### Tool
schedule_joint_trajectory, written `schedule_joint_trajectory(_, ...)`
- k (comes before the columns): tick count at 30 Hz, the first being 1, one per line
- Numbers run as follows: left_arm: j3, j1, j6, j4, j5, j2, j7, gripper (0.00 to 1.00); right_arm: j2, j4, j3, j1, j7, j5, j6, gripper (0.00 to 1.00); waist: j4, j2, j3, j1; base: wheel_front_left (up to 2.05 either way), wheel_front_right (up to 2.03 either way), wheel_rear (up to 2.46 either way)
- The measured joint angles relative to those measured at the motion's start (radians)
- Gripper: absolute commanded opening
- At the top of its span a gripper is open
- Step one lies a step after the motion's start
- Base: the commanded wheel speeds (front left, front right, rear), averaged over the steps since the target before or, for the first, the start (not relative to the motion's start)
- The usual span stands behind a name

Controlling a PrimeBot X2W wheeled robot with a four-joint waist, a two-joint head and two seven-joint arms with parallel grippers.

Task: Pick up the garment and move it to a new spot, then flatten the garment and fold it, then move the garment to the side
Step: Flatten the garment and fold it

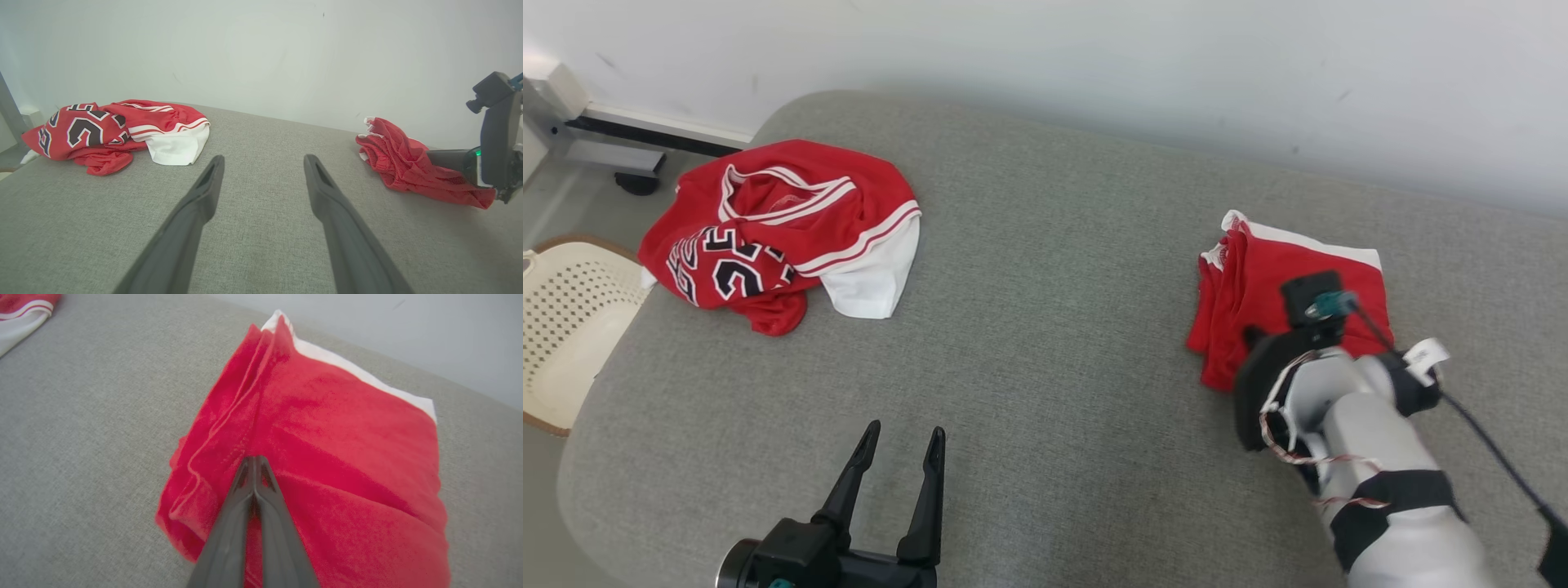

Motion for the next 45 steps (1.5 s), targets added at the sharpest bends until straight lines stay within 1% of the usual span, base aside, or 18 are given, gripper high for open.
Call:
schedule_joint_trajectory(4,0.003,0.000,-0.001,0.005,0.000,-0.002,0.000,1.00,0.009,0.042,0.091,0.002,0.001,0.033,0.000,0.00,0.014,0.0000,-0.005,0.0000,0.00,0.00,0.00)
schedule_joint_trajectory(8,0.009,0.005,-0.001,0.008,0.000,-0.003,0.000,1.00,0.009,0.049,0.187,0.007,-0.005,0.100,0.000,0.00,0.018,0.0000,-0.017,0.0000,0.00,0.00,0.00)
schedule_joint_trajectory(12,0.017,0.017,0.000,0.008,0.000,-0.002,0.000,1.00,0.010,0.048,0.254,0.027,-0.001,0.164,0.000,0.00,0.010,0.0000,-0.027,-0.0001,0.00,0.00,0.00)
schedule_joint_trajectory(15,0.021,0.017,0.001,0.007,0.004,-0.001,0.000,1.00,0.010,0.011,0.275,0.029,-0.021,0.224,0.000,0.00,0.000,0.0000,-0.035,-0.0001,0.00,0.00,0.00)
schedule_joint_trajectory(16,0.025,0.018,0.003,0.007,0.004,0.000,0.000,1.00,0.010,-0.007,0.270,0.032,-0.037,0.233,0.000,0.35,-0.004,0.0000,-0.039,-0.0001,0.00,0.00,0.00)
schedule_joint_trajectory(17,0.025,0.018,0.003,0.007,0.004,0.000,0.000,1.00,0.010,-0.007,0.270,0.032,-0.037,0.233,0.000,0.99,-0.004,0.0000,-0.039,-0.0001,0.00,0.00,0.00)
schedule_joint_trajectory(19,0.035,0.021,0.008,0.002,0.004,0.003,0.000,1.00,0.012,-0.049,0.246,0.044,-0.066,0.249,0.000,1.00,-0.016,0.0000,-0.045,-0.0001,0.00,0.00,0.00)
schedule_joint_trajectory(24,0.059,0.044,0.019,-0.005,0.003,0.013,0.000,1.00,0.010,-0.191,0.158,0.118,-0.143,0.232,0.000,1.00,-0.059,0.0000,-0.061,-0.0001,0.00,0.00,0.00)
schedule_joint_trajectory(27,0.083,0.059,0.030,-0.019,0.003,0.019,0.000,1.00,0.010,-0.321,0.098,0.196,-0.185,0.213,0.000,1.00,-0.089,0.0000,-0.072,-0.0001,0.00,0.00,0.00)
schedule_joint_trajectory(29,0.101,0.067,0.034,-0.034,0.007,0.025,0.000,1.00,0.009,-0.431,0.065,0.256,-0.237,0.178,0.000,1.00,-0.112,0.0000,-0.079,-0.0001,0.00,0.00,0.00)
schedule_joint_trajectory(32,0.135,0.081,0.039,-0.068,0.027,0.028,0.000,1.00,0.010,-0.575,-0.007,0.359,-0.276,0.184,0.000,1.00,-0.150,0.0000,-0.087,-0.0002,0.00,0.00,0.00)
schedule_joint_trajectory(35,0.170,0.101,0.043,-0.090,0.035,0.024,0.000,1.00,0.008,-0.680,-0.057,0.462,-0.300,0.186,0.000,1.00,-0.189,0.0000,-0.093,-0.0002,0.00,0.00,0.00)
schedule_joint_trajectory(38,0.184,0.105,0.025,-0.105,0.063,0.019,0.000,1.00,0.011,-0.748,-0.097,0.542,-0.334,0.204,0.000,1.00,-0.226,0.0000,-0.099,-0.0002,0.00,0.00,0.00)
schedule_joint_trajectory(41,0.213,0.125,0.015,-0.099,0.067,0.012,0.000,1.00,0.008,-0.769,-0.141,0.606,-0.359,0.221,0.000,1.00,-0.259,0.0000,-0.106,-0.0002,0.00,0.00,0.00)
schedule_joint_trajectory(45,0.249,0.135,-0.002,-0.090,0.067,-0.002,0.000,1.00,0.010,-0.761,-0.129,0.644,-0.387,0.216,0.000,1.00,-0.295,0.0000,-0.119,-0.0002,0.00,0.00,0.00)
